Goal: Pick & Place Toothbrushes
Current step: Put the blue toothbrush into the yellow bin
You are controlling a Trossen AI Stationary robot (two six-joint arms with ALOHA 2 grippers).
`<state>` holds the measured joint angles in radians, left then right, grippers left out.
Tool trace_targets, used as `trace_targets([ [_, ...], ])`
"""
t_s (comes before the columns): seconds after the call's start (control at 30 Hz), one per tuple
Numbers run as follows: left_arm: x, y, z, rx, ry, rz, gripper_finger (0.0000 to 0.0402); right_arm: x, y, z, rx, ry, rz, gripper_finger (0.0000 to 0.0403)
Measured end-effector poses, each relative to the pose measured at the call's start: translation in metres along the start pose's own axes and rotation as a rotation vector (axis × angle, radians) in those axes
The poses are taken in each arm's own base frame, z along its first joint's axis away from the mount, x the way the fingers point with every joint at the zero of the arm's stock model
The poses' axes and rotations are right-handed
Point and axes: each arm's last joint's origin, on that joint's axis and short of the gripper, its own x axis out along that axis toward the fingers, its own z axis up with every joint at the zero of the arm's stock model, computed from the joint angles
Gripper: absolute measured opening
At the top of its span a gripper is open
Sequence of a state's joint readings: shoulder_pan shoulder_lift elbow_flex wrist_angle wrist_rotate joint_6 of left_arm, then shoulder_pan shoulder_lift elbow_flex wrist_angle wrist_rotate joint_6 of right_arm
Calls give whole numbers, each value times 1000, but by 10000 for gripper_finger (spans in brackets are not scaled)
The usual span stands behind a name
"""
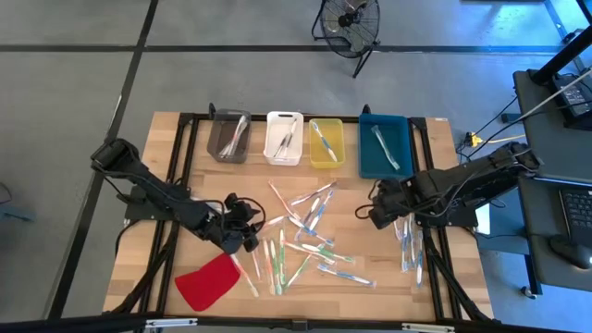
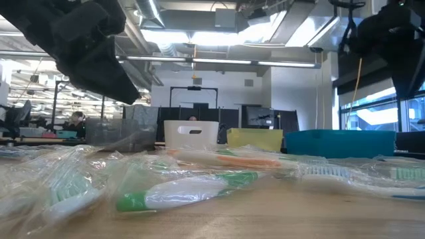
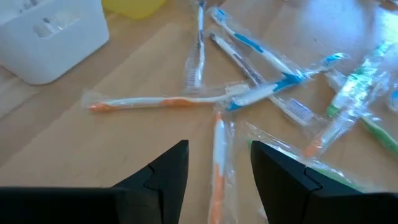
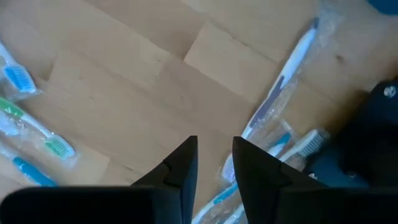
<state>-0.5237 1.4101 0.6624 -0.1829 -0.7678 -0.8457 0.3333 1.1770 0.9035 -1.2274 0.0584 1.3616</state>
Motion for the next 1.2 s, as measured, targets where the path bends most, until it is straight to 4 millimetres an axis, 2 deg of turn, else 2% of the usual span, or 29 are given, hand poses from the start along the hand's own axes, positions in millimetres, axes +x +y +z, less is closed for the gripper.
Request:
trace_targets([
  [0.17,6,6,6,20,-4,32,168,2,3,-8,65,2,-11,117],
  [0.3,13,11,16,57,-27,48,168,6,10,-21,112,72,-16,124],
  [0.5,21,16,31,128,-48,4,168,15,20,-41,197,166,-68,130],
  [0.67,27,20,37,188,-30,-32,168,25,31,-56,241,225,-88,137],
  [1.0,35,25,47,260,-25,-107,168,42,41,-78,280,224,-164,162],
  [1.2,37,24,54,307,-71,-157,168,48,44,-94,363,229,-196,178],
])
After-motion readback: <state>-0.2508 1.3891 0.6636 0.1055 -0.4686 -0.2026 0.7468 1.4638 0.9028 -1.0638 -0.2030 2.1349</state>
